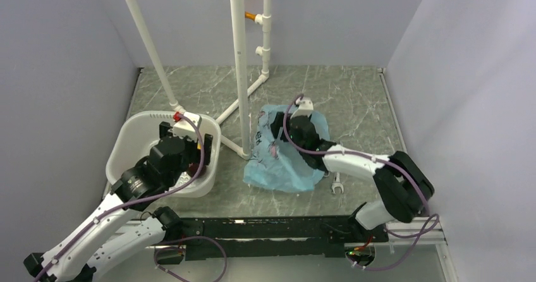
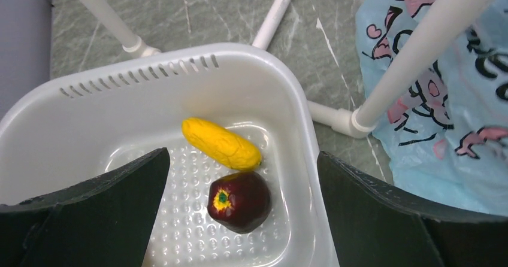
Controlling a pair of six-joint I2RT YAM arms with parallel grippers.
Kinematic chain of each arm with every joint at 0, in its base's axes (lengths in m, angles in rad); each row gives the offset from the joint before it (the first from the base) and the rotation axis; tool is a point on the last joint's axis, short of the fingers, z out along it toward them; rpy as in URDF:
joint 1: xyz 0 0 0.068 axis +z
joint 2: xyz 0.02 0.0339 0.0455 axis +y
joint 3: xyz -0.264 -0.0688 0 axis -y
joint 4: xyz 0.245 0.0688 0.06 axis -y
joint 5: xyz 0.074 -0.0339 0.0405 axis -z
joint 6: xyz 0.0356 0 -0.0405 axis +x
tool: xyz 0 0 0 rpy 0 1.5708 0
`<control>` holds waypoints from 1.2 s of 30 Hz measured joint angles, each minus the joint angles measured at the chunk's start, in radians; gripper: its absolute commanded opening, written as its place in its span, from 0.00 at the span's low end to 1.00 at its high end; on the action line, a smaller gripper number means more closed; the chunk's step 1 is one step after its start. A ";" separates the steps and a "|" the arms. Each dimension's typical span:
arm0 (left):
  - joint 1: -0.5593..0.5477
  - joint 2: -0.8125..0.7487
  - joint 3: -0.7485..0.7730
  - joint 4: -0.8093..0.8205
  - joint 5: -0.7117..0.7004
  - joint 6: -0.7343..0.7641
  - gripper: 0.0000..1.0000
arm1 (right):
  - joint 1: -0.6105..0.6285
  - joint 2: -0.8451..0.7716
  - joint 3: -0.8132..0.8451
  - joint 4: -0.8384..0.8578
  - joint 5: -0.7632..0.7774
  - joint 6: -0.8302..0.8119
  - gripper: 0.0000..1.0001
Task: Take the fake fruits out of the plastic bag
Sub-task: Move the plastic bag to the center of the board.
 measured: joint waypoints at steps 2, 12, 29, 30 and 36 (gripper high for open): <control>0.000 -0.025 0.000 0.016 -0.012 0.000 0.99 | -0.060 0.064 0.074 -0.002 -0.008 -0.032 0.79; 0.001 -0.074 -0.012 0.056 -0.020 0.008 0.99 | -0.272 0.337 0.525 -0.107 -0.051 -0.153 0.79; 0.002 -0.076 -0.013 0.060 -0.021 0.019 0.99 | -0.428 0.262 0.588 -0.451 0.010 -0.133 0.84; 0.002 -0.076 -0.013 0.060 -0.021 0.019 0.99 | -0.425 0.218 0.554 -0.476 0.017 -0.132 0.84; 0.009 -0.073 -0.013 0.060 -0.030 0.019 0.99 | -0.425 -0.078 0.415 -0.601 0.093 -0.136 0.85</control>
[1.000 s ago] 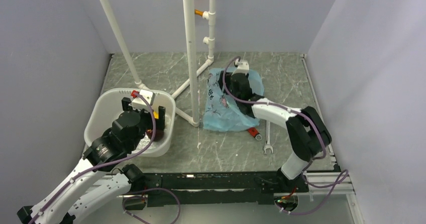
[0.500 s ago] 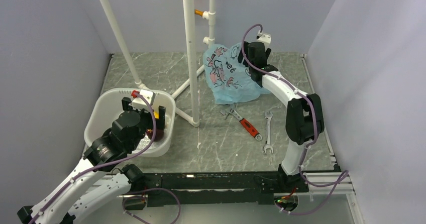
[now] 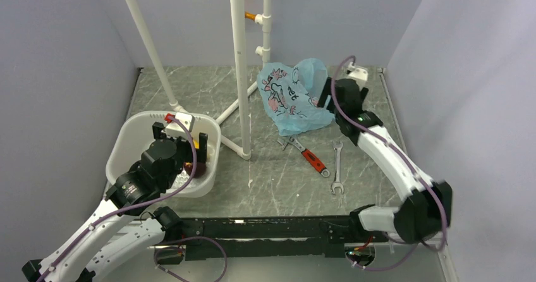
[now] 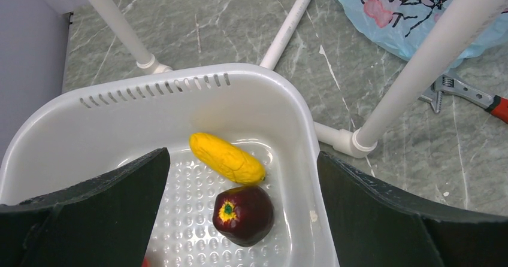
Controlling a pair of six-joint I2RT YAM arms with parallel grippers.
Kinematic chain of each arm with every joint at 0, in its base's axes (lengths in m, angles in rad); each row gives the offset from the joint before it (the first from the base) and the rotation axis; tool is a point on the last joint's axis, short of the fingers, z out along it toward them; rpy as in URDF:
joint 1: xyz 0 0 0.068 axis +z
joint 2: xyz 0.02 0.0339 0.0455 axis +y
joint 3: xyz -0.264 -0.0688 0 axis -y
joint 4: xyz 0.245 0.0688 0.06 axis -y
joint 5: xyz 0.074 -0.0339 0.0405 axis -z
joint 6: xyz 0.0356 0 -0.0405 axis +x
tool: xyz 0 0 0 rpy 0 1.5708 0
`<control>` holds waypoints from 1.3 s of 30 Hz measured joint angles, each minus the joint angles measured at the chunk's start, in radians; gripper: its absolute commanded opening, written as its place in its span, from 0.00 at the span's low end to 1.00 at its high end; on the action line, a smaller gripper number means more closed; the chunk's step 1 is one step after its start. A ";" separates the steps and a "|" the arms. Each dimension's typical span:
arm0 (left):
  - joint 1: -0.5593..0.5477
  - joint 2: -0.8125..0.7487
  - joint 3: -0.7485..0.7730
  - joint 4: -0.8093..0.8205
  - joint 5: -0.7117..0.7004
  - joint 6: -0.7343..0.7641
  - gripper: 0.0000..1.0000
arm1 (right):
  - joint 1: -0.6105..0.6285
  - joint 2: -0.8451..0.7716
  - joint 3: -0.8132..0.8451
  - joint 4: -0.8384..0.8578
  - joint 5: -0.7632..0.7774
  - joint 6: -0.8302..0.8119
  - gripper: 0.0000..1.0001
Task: Take the fake fruits out of the plastic bag
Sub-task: Move the plastic bag to the center of the board, then reset both arms
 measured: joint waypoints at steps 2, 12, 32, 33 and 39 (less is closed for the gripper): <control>0.003 -0.001 0.000 0.000 -0.002 0.000 0.99 | 0.000 -0.119 -0.037 -0.043 0.020 -0.001 0.87; 0.007 -0.104 -0.015 0.008 0.005 -0.037 0.99 | 0.000 -0.695 -0.169 -0.245 -0.127 -0.004 1.00; 0.008 -0.360 0.132 0.045 0.154 -0.193 0.99 | 0.000 -0.938 -0.108 -0.372 -0.152 -0.020 1.00; 0.008 -0.360 0.145 0.044 0.149 -0.188 0.99 | 0.000 -0.921 -0.098 -0.371 -0.143 -0.023 1.00; 0.008 -0.331 0.206 0.044 0.130 -0.140 1.00 | 0.000 -0.880 -0.086 -0.372 -0.122 -0.026 1.00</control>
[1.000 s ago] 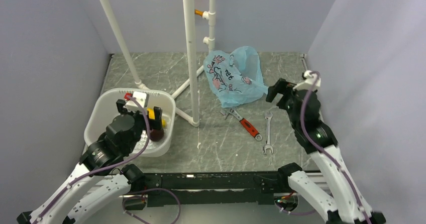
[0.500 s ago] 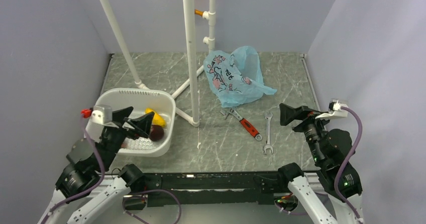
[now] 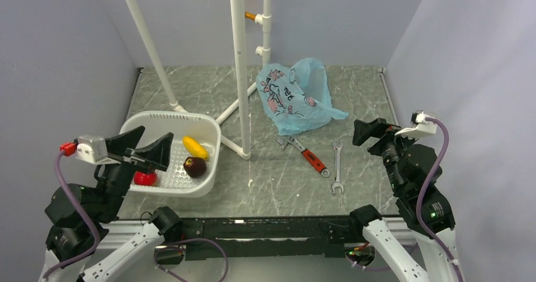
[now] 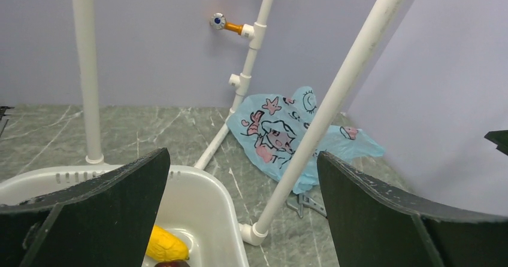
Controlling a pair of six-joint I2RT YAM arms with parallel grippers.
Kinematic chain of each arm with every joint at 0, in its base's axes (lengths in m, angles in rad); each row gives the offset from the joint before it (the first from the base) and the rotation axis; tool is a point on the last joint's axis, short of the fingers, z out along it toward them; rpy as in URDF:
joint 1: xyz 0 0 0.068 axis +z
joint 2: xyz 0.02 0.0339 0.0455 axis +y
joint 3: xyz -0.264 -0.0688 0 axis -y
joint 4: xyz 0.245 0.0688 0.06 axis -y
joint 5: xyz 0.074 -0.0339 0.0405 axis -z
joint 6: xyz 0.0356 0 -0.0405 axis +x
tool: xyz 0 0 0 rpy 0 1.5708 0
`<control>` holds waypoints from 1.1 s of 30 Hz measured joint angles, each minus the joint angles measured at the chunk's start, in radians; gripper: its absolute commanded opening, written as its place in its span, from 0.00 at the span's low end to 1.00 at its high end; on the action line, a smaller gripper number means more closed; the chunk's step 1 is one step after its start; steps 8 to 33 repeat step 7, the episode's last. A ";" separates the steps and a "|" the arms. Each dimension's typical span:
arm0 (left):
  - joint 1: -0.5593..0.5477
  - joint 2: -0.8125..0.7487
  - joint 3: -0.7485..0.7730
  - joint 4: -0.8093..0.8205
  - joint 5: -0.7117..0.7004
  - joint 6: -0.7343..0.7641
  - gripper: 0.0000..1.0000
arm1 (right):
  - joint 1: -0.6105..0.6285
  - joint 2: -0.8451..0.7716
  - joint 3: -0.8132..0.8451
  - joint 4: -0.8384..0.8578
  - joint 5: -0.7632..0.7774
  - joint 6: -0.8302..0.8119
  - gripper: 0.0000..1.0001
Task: Take the fake fruits out of the plastic bag
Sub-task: Reset both arms
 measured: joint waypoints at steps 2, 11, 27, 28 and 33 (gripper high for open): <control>0.000 0.014 0.002 0.000 0.000 0.010 0.99 | 0.000 0.003 0.001 -0.005 0.003 0.005 1.00; 0.000 0.035 -0.023 0.016 0.000 0.037 0.99 | 0.000 0.011 0.014 -0.031 0.037 0.036 1.00; 0.000 0.035 -0.023 0.016 0.000 0.037 0.99 | 0.000 0.011 0.014 -0.031 0.037 0.036 1.00; 0.000 0.035 -0.023 0.016 0.000 0.037 0.99 | 0.000 0.011 0.014 -0.031 0.037 0.036 1.00; 0.000 0.035 -0.023 0.016 0.000 0.037 0.99 | 0.000 0.011 0.014 -0.031 0.037 0.036 1.00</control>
